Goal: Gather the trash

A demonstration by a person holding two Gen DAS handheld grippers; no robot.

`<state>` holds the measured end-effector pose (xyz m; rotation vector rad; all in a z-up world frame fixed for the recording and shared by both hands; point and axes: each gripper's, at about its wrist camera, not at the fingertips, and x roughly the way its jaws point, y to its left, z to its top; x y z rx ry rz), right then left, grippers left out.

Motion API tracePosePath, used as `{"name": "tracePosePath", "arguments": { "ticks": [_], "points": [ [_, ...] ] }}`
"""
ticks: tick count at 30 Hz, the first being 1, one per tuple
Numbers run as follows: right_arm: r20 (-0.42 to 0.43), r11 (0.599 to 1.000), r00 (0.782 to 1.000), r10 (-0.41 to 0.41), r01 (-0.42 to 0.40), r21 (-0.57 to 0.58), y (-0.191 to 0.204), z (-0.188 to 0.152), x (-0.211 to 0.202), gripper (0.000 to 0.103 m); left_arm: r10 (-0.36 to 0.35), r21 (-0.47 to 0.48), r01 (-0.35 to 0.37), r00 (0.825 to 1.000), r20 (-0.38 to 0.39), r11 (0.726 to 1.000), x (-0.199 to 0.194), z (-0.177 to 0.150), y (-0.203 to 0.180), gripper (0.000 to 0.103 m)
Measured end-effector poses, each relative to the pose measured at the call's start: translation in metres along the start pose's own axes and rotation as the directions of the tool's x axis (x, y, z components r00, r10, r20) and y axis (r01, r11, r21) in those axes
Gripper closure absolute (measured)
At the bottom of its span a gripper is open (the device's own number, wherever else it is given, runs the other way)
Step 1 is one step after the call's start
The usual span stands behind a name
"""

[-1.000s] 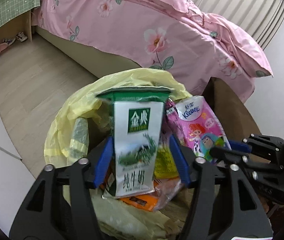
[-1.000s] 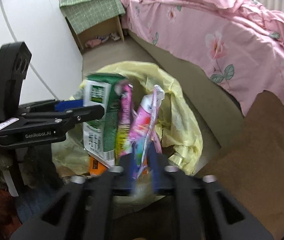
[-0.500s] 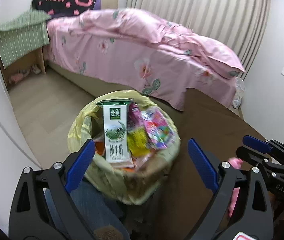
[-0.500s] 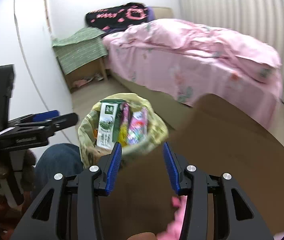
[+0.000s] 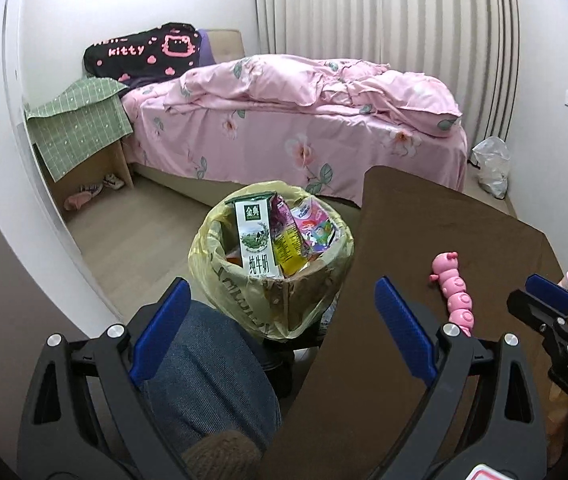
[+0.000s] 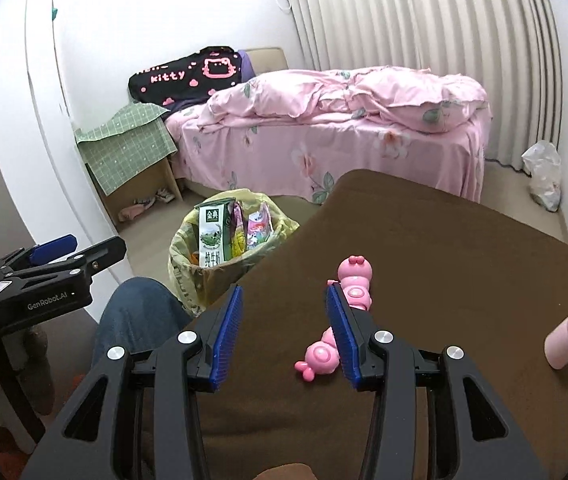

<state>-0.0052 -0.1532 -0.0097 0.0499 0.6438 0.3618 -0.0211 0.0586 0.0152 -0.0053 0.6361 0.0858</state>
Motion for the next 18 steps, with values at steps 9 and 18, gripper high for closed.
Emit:
{"name": "tracePosePath", "arguments": {
  "ticks": [9,18],
  "points": [
    [0.028,0.999,0.999,-0.019,0.020,-0.036,0.011,-0.002,-0.010,0.061,-0.015,0.015,0.015,1.000,0.004,1.000,-0.004,0.001,-0.001,0.014],
    [0.024,0.999,0.999,-0.036,0.037,-0.024,0.007,-0.004,-0.008,0.061,-0.024,0.039,0.024,1.000,-0.010,0.999,0.002,-0.001,-0.009,0.014]
  ]
}}
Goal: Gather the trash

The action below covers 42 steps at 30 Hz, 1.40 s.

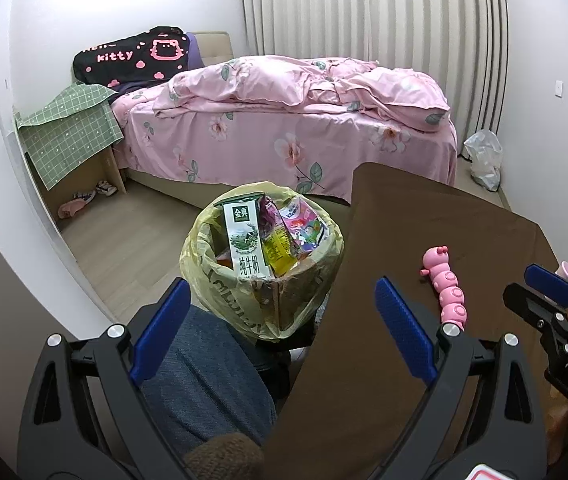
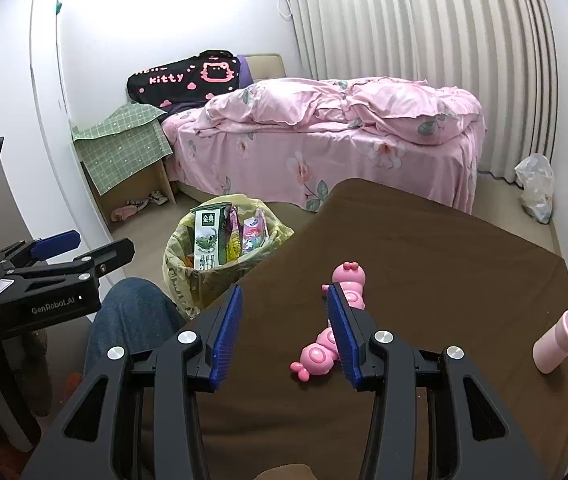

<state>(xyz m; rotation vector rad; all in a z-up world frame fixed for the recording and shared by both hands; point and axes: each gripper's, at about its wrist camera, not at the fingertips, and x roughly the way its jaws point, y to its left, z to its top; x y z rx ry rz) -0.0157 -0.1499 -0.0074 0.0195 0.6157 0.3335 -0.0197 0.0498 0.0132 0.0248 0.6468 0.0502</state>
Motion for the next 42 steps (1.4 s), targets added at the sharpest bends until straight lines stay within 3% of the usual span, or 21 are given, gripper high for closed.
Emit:
{"name": "tracePosePath", "arguments": {
  "ticks": [42],
  "points": [
    [0.009,1.000,1.000,-0.021,0.021,0.013,-0.005,-0.001,-0.003,0.061,-0.029,0.023,0.029,1.000,-0.008,0.999,0.003,-0.001,-0.006,0.014]
  ]
}}
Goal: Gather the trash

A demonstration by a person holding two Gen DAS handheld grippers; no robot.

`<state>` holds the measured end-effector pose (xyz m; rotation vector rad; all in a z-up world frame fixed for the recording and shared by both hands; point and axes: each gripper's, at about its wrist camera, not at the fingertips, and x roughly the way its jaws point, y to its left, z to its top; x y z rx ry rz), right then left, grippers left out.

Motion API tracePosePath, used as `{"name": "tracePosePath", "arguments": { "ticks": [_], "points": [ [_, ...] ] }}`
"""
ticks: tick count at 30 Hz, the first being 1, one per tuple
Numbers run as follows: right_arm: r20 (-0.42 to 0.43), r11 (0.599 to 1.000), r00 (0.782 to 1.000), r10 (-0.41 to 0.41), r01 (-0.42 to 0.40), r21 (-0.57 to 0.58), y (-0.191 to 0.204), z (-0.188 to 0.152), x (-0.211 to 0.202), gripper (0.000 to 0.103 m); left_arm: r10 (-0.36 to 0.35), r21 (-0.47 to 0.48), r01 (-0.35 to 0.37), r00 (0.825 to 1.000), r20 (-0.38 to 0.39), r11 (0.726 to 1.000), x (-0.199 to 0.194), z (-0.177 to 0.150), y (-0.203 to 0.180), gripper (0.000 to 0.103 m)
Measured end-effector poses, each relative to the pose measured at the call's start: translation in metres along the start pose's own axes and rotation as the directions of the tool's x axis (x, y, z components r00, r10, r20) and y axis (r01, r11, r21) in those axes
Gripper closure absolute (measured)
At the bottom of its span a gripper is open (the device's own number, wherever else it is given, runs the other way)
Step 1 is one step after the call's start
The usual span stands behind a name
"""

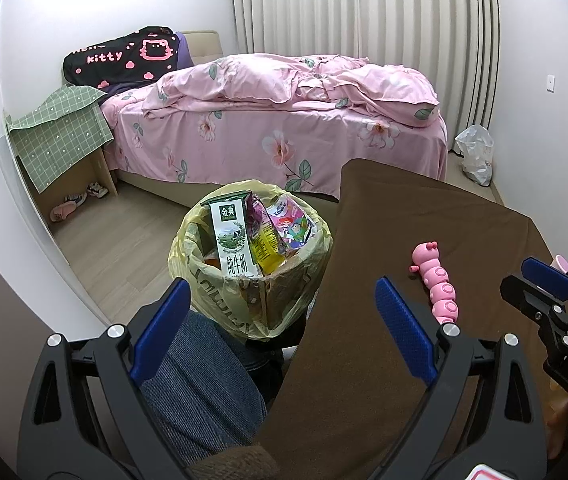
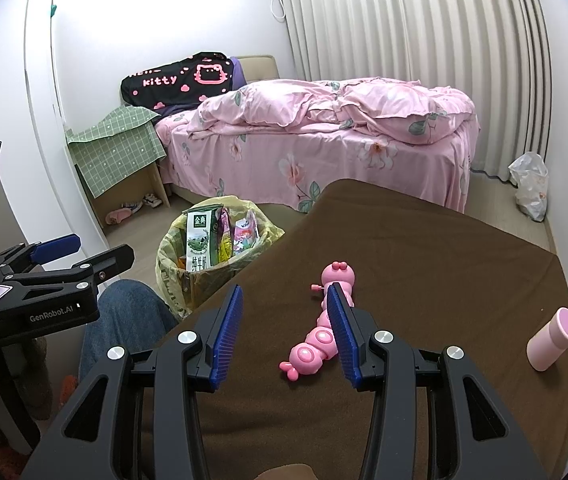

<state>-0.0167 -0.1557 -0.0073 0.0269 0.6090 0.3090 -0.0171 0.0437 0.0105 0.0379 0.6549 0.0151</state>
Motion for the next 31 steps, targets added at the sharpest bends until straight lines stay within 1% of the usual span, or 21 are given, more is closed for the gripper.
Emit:
{"name": "tracePosePath", "arguments": {
  "ticks": [11,23,25,26,27,28,29,30,31],
  "points": [
    [0.000,1.000,1.000,-0.001,0.001,-0.002,-0.001,0.000,0.000,0.061,0.009,-0.004,-0.009,1.000,0.011,1.000,-0.003,0.002,-0.001,0.014],
    [-0.003,1.000,1.000,-0.002,0.002,-0.021,0.001,0.001,-0.001,0.061,-0.008,-0.013,0.008,1.000,0.012,1.000,-0.001,0.004,-0.001,0.014],
    [-0.008,0.998,1.000,-0.004,0.003,-0.059,-0.001,0.002,-0.002,0.062,-0.038,-0.022,0.038,0.999,-0.008,0.999,0.002,0.003,-0.004,0.014],
    [-0.012,0.997,1.000,-0.001,0.000,-0.073,-0.006,0.001,-0.003,0.061,-0.077,-0.034,0.076,0.997,-0.026,0.997,0.010,0.003,-0.007,0.014],
    [-0.017,0.997,1.000,-0.002,0.001,-0.074,-0.014,-0.001,-0.004,0.054,-0.107,-0.043,0.106,0.993,-0.045,0.993,0.018,0.002,-0.011,0.014],
    [-0.028,0.998,1.000,-0.006,0.004,-0.070,-0.023,-0.005,-0.002,0.049,-0.131,-0.044,0.128,0.989,-0.067,0.991,0.028,0.000,-0.018,0.014],
    [-0.052,0.997,0.999,-0.011,0.007,-0.074,-0.034,-0.011,0.003,0.047,-0.139,-0.039,0.136,0.987,-0.085,0.990,0.036,-0.002,-0.025,0.014],
    [-0.078,0.996,0.997,-0.021,0.014,-0.090,-0.042,-0.018,0.008,0.047,-0.145,-0.019,0.144,0.980,-0.134,0.989,0.054,-0.006,-0.040,0.014],
    [-0.117,0.994,0.992,-0.048,0.035,-0.105,-0.052,-0.028,0.016,0.047,-0.153,-0.003,0.154,0.974,-0.169,0.988,0.067,-0.009,-0.052,0.014]
  ]
}}
